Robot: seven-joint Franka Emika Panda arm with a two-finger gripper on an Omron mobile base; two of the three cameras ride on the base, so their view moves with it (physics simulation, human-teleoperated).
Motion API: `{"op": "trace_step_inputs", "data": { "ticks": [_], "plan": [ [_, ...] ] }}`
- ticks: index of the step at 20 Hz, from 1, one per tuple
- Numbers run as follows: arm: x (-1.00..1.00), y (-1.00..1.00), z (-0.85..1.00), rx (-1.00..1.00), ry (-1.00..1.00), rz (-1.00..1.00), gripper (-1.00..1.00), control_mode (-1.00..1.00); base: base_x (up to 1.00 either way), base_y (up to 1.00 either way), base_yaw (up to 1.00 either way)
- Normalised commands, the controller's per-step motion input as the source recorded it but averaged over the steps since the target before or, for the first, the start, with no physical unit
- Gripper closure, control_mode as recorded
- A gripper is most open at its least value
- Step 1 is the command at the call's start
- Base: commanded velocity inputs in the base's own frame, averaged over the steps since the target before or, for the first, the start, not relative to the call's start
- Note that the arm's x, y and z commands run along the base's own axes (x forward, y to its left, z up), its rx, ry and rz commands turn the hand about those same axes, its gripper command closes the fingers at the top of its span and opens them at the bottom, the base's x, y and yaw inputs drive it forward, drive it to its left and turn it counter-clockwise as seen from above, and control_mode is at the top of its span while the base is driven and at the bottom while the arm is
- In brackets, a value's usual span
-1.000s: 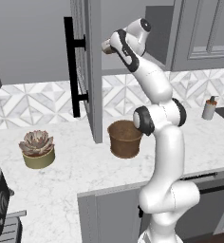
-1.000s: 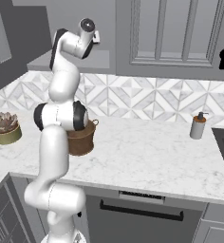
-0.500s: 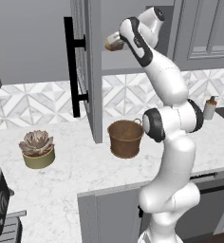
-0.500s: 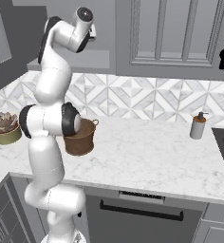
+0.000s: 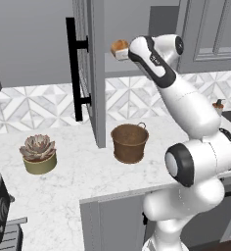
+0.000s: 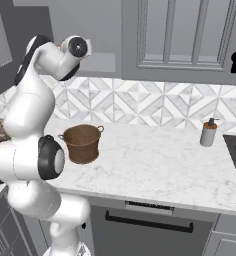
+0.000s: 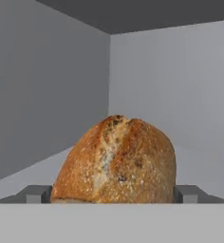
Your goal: Open the cabinet, pick up the bread from the cabinet and place it in the basket. Then move the basket to the dining counter.
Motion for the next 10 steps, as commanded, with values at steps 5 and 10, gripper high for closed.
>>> {"op": "trace_step_inputs", "data": {
  "ticks": [5,10],
  "plan": [
    [-1.00,0.00,0.82,0.10,0.05,-0.09,1.00,-1.00,0.00,0.00,0.00],
    [-1.00,-0.26,0.54,0.11,0.44,-0.14,1.00,-1.00,0.00,0.00,0.00]
  ]
}}
